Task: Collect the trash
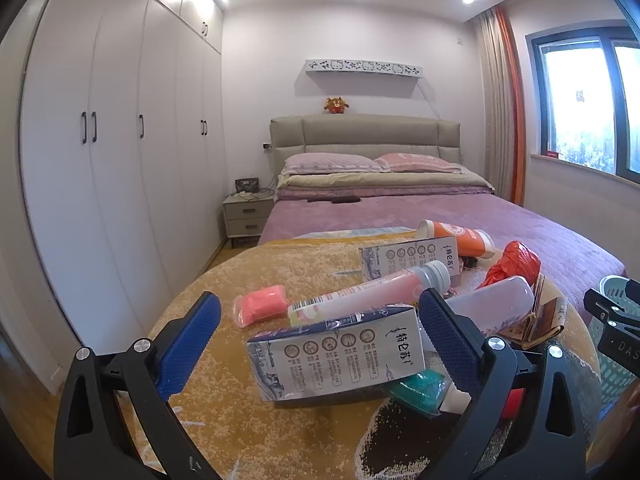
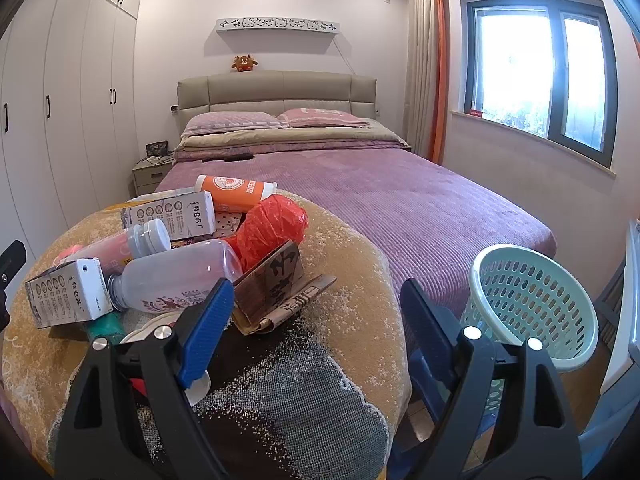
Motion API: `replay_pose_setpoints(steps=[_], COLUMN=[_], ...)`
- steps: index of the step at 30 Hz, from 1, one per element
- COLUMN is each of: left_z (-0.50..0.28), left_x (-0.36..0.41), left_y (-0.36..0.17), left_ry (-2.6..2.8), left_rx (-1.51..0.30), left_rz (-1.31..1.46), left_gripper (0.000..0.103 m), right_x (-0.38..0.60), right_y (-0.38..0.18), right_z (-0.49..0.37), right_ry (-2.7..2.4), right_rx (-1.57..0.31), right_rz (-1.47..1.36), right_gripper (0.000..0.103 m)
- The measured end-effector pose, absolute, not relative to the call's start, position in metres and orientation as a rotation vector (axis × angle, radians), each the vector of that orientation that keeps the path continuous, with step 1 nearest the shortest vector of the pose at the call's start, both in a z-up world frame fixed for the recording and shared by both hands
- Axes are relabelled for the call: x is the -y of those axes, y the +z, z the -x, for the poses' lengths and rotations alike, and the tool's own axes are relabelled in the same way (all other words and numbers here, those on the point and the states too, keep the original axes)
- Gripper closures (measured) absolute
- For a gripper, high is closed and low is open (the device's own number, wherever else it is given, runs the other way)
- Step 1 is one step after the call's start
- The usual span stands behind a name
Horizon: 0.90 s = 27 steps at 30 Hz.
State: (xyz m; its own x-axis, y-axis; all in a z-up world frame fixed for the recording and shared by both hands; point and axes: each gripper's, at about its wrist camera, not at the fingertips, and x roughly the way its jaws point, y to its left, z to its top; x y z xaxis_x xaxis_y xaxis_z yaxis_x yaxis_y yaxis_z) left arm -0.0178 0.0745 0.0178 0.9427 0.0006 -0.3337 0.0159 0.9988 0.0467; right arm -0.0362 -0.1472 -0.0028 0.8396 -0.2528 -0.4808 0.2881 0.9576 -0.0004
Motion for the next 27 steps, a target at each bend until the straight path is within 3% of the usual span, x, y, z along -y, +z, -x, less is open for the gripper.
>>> replay_pose_setpoints(steps=[13, 15, 20, 21, 25, 27], left_z=[0.018, 0.014, -0.010, -0.019, -0.053, -0.061], left_x=[-0.095, -0.104, -0.126, -0.130, -0.143, -0.142], left_y=[0.015, 0.016, 0.014, 0.013, 0.005, -0.003], left_ry=[-0.062, -0.085, -0.150, -0.165, -0.184, -0.224], left_rx=[-0.367, -0.392, -0.476, -0.508, -0.625, -0.672], left_rz=[-0.112, -0.136, -0.149, -0.139, -0.096, -0.067], left_gripper=[0.007, 0.007, 0.007, 0.007, 0.009, 0.015], right_x=[0.147, 0.146, 0.138, 0.136, 0.124, 0.119], right_y=[-0.002, 0.000, 0.002, 0.002, -0.006, -0.013], right_z=[0.039, 0.040, 0.039, 0.039, 0.036, 0.031], right_ry=[-0.273, -0.261, -0.191, -0.173, -0.106, -0.064], right_rx=[-0.490, -0.488, -0.513, -0.521, -0.567, -0.618], right_rz=[-0.080, -0.084, -0.094, -0.096, -0.098, -0.117], right_gripper=[0.023, 0.029, 0.064, 0.066, 0.066, 0.057])
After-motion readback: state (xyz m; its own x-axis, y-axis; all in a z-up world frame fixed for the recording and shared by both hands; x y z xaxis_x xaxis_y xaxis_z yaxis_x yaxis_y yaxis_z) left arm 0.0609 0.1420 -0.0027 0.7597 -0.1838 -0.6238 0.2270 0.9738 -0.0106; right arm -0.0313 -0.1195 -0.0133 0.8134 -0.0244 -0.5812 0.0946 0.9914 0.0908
